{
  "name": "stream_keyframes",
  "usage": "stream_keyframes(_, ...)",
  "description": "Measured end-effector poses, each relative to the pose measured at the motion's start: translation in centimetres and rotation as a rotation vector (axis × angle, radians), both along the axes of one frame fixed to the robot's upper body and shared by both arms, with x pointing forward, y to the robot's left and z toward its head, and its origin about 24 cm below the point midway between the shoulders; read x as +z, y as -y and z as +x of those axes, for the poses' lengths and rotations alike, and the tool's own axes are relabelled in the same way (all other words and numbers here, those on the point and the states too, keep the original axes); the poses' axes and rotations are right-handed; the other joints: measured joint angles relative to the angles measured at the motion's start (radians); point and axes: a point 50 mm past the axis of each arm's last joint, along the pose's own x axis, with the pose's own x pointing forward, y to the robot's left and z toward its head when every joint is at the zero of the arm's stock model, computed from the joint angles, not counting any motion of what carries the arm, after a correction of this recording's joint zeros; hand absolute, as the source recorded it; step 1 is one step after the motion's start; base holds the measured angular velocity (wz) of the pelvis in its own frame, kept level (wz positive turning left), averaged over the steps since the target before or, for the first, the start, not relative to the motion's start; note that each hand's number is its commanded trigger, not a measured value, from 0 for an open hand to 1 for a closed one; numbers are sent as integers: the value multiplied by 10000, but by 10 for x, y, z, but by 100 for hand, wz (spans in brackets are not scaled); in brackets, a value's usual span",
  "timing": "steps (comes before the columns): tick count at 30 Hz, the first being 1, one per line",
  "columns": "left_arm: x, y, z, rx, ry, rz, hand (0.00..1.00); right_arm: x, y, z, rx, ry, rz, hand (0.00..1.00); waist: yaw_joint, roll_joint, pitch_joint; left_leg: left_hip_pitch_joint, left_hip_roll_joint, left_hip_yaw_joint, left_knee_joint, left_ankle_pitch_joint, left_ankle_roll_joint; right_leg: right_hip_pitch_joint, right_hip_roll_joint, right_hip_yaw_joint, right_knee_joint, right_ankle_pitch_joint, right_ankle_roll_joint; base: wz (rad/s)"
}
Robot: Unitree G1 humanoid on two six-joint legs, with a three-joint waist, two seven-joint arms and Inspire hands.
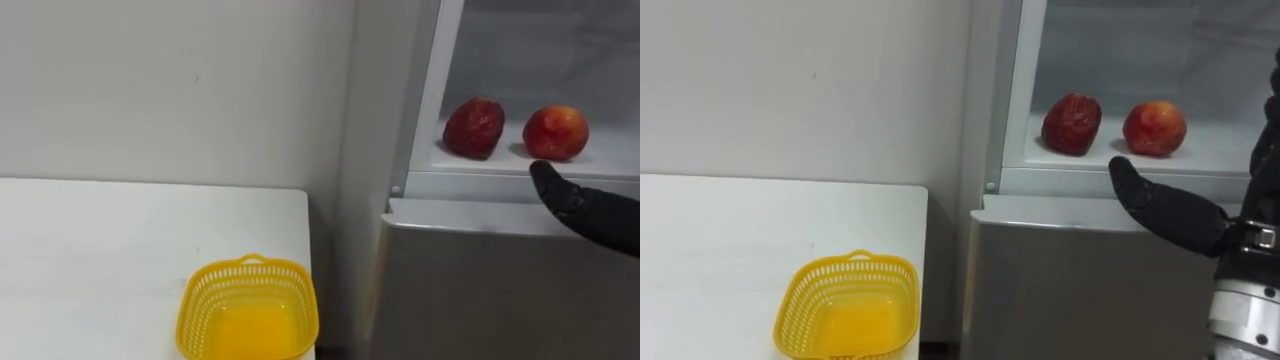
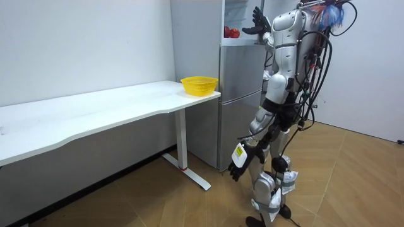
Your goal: Retrieve from the upper fridge
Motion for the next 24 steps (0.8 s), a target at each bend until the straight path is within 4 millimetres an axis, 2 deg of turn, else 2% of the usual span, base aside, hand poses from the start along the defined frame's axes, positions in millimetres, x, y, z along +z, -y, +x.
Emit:
stream_keyframes(8,0,-2,-4,131,-205,-43,0,9,-1,15,59,-38,24,0,43,-73,-1,3,2,-149,16,0,0,41,-20,-226,0,0,0,3)
stream_keyframes(13,0,-2,-1,-167,-371,-110,0,16,0,20,131,-164,-363,0,242,-51,-1,-74,-2,-272,53,1,-1,44,-37,-409,-7,-1,2,7)
stream_keyframes(24,0,-4,3,-281,-511,-79,0,7,-10,41,995,-1153,-301,0,407,-39,-9,-69,-13,-354,69,3,-2,90,-64,-597,9,-1,1,2)
